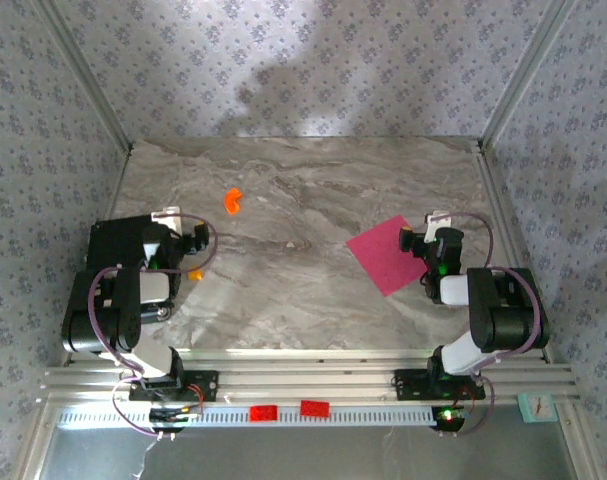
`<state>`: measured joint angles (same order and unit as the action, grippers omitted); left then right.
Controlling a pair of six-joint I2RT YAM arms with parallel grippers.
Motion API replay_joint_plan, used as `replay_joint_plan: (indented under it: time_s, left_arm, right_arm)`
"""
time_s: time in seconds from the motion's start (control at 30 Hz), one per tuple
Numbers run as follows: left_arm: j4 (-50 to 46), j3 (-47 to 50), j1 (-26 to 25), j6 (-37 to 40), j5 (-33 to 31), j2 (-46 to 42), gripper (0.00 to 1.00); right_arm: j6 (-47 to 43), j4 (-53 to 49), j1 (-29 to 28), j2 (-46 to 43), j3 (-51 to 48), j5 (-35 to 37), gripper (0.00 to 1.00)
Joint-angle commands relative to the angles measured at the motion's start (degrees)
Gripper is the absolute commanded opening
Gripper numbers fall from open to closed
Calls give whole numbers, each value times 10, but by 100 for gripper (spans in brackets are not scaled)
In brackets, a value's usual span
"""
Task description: Fold a paper plane with a square sheet of paper (pick it up from the middle)
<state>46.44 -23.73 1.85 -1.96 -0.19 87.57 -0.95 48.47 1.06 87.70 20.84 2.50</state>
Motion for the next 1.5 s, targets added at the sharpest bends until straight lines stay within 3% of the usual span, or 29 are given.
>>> replay_joint_plan:
  time_s: [0.0,0.2,0.43,0.5,0.67,0.73,0.77,0.83,0.93,1.1,1.23,1.4,1.47]
  left_arm:
    - [-1,-2,1,4,13,6,100]
    - [3,1,2,3,11,2,100]
    - [-134,-34,3,-2,33,-75,100]
    - [-130,-13,5,-21,31,-103,100]
    - [-144,9,7,-49,6,-170,100]
    - [-195,-5,8,-108,-46,-191,100]
    - [-232,-19,8,-131,-67,-202,100]
    - [-314,-48,8,-184,-94,-222,100]
    - [-442,-86,10,-287,-107,-255,100]
    - [-540,-97,13,-392,-24,-312,100]
    - [-513,-93,15,-380,99,-326,100]
    - [-570,-118,15,-363,228,-318,100]
    - [-589,-124,15,-358,244,-314,100]
  right_arm:
    - [-7,-1,4,3,12,-5,99]
    - [-5,3,9,0,9,-10,99]
    - [-1,-8,7,-52,-8,7,99]
    - [17,-79,9,-100,3,14,99]
    - [165,-425,33,-177,117,51,99]
    - [230,-551,56,-186,166,5,99]
    - [244,-596,74,-185,186,-57,99]
    - [292,-616,95,-182,194,-161,99]
    - [364,-608,87,-181,192,-252,99]
    - [424,-692,-7,-193,218,-227,95]
    - [444,-673,-71,-178,205,-190,95]
    - [493,-612,-110,-130,192,-181,92]
    - [488,-632,-121,-114,212,-156,92]
